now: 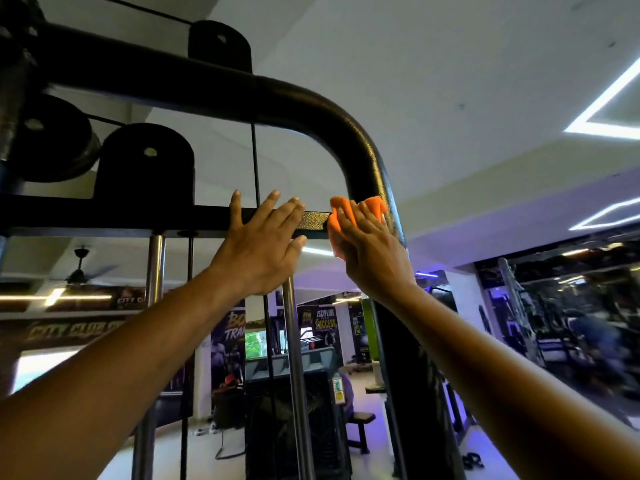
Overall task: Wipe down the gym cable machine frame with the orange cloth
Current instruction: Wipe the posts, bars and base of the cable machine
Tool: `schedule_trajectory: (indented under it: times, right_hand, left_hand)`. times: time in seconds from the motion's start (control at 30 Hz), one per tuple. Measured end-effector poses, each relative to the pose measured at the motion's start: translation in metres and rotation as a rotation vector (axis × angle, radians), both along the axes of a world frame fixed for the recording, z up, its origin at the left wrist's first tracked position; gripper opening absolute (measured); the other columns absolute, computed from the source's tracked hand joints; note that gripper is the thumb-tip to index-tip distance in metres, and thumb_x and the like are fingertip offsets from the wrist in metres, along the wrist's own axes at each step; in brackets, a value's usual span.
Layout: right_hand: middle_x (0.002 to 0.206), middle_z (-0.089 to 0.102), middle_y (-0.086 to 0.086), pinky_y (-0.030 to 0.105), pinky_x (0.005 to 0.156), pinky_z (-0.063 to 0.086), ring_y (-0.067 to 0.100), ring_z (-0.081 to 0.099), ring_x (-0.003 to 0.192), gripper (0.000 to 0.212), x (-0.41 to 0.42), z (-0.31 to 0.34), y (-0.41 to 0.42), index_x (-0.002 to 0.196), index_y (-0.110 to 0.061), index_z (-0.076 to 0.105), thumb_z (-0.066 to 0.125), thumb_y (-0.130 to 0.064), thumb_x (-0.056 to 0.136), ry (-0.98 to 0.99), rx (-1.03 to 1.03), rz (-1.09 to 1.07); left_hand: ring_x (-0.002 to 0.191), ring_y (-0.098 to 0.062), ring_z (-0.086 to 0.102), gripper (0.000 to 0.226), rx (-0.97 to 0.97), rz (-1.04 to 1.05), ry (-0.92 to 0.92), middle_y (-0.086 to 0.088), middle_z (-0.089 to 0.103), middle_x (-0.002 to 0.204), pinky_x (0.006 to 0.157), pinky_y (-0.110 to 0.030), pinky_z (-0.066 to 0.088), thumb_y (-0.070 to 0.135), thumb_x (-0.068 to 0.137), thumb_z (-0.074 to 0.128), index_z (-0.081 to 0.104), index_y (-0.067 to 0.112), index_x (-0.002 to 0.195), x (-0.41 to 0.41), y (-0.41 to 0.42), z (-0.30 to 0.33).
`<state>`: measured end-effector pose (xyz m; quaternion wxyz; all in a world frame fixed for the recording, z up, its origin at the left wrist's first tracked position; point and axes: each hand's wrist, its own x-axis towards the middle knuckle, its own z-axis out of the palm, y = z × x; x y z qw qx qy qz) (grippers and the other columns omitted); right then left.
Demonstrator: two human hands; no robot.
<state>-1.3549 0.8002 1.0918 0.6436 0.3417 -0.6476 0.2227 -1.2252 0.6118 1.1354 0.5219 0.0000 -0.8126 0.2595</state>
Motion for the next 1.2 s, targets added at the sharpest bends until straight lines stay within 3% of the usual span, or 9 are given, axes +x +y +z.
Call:
schedule_trajectory:
  times: [0.17,0.27,0.43,0.6,0.7,0.83,0.93,1.03,1.2]
  right_hand:
    - [0.161,0.056,0.004,0.057,0.116,0.05,0.032,0.048,0.152,0.04,0.018,0.0,0.036,0.148,-0.018,0.065,0.062,-0.023,0.109,-0.001,0.119,-0.025]
    - [0.137,0.071,-0.001,0.056,0.099,0.057,0.032,0.067,0.115,0.027,0.024,0.004,0.056,0.13,-0.013,0.071,0.052,-0.024,0.114,0.092,0.046,0.024]
    - [0.102,0.062,-0.005,0.056,0.089,0.047,0.028,0.049,0.088,0.032,0.014,0.021,0.091,0.119,-0.022,0.062,0.036,-0.04,0.12,0.067,-0.162,0.004]
    - [0.131,0.065,0.003,0.061,0.115,0.037,0.041,0.057,0.121,0.037,0.005,0.047,0.111,0.14,-0.022,0.063,0.037,-0.039,0.119,0.08,-0.215,0.007]
    - [0.151,0.058,0.006,0.062,0.124,0.025,0.045,0.046,0.143,0.052,-0.014,0.058,0.094,0.156,-0.03,0.051,0.03,-0.054,0.114,-0.035,-0.215,-0.01]
    - [0.182,0.003,-0.006,0.067,0.129,0.002,0.024,0.011,0.167,0.062,-0.044,0.042,0.047,0.168,-0.054,0.0,0.019,-0.068,0.111,-0.293,-0.135,0.271]
    - [0.181,-0.006,-0.017,0.071,0.129,0.0,0.014,0.003,0.168,0.06,-0.062,0.056,0.045,0.166,-0.059,-0.002,0.016,-0.071,0.11,-0.301,-0.167,0.437]
    - [0.182,-0.004,-0.009,0.072,0.129,0.005,0.023,0.007,0.168,0.061,-0.071,0.087,0.052,0.169,-0.054,-0.001,0.02,-0.065,0.112,-0.284,-0.118,0.438]
    - [0.183,-0.005,-0.001,0.057,0.134,0.012,0.027,0.008,0.168,0.074,-0.072,0.102,0.061,0.172,-0.04,-0.007,0.027,-0.059,0.109,-0.186,-0.016,0.476]
  left_hand:
    - [0.166,-0.018,-0.015,0.068,-0.045,-0.005,-0.03,0.008,-0.008,0.181,0.126,-0.07,-0.015,0.054,0.114,0.018,-0.003,0.028,0.172,-0.007,0.009,-0.003]
    - [0.166,-0.017,-0.012,0.065,-0.063,-0.047,-0.06,0.008,-0.005,0.181,0.127,-0.068,-0.015,0.052,0.114,0.019,0.001,0.029,0.173,-0.009,0.013,-0.005]
    - [0.167,-0.018,0.0,0.063,-0.148,-0.102,-0.103,0.004,0.006,0.181,0.132,-0.06,-0.008,0.048,0.115,0.023,0.012,0.025,0.173,-0.018,0.036,-0.004]
    - [0.166,-0.018,0.015,0.06,-0.156,-0.188,-0.089,0.003,0.019,0.179,0.134,-0.057,0.002,0.043,0.115,0.028,0.017,0.026,0.171,-0.036,0.062,0.007]
    - [0.163,-0.017,0.022,0.058,-0.132,-0.198,-0.069,0.004,0.025,0.177,0.133,-0.055,0.006,0.04,0.115,0.032,0.021,0.026,0.17,-0.048,0.065,0.015]
    - [0.152,-0.022,0.042,0.052,-0.003,-0.302,0.019,0.001,0.042,0.169,0.128,-0.05,0.027,0.039,0.115,0.034,0.036,0.025,0.165,-0.061,0.071,0.035]
    - [0.15,-0.026,0.045,0.051,0.232,-0.397,0.028,0.0,0.042,0.169,0.121,-0.048,0.036,0.042,0.116,0.033,0.039,0.028,0.163,-0.072,0.086,0.061]
    - [0.144,-0.028,0.051,0.046,0.541,-0.578,0.031,-0.003,0.051,0.161,0.116,-0.044,0.039,0.046,0.116,0.034,0.05,0.028,0.155,-0.082,0.1,0.087]
    - [0.122,-0.02,0.058,0.046,0.834,-0.878,-0.125,-0.002,0.055,0.153,0.105,-0.049,0.05,0.047,0.117,0.033,0.053,0.023,0.151,-0.086,0.122,0.106]
